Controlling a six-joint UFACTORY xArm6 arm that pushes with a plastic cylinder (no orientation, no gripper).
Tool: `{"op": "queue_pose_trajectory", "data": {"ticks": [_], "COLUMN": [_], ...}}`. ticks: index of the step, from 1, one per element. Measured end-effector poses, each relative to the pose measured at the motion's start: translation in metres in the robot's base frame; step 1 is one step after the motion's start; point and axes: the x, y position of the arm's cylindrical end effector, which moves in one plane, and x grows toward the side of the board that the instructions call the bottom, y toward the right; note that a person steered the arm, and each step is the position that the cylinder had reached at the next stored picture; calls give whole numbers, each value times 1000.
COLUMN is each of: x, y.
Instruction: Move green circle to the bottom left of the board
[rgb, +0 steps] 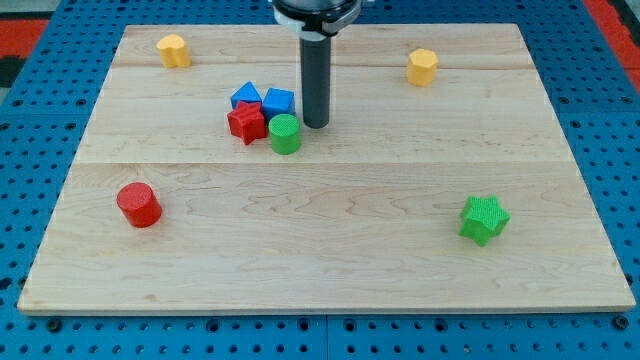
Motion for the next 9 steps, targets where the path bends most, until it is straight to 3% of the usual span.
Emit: {"op": "queue_pose_trajectory", "data": {"ticks": [2, 4, 5, 6, 8, 9], "x": [44, 52, 72, 88, 136, 127], "y": [-77, -194, -210, -227, -194, -147]}}
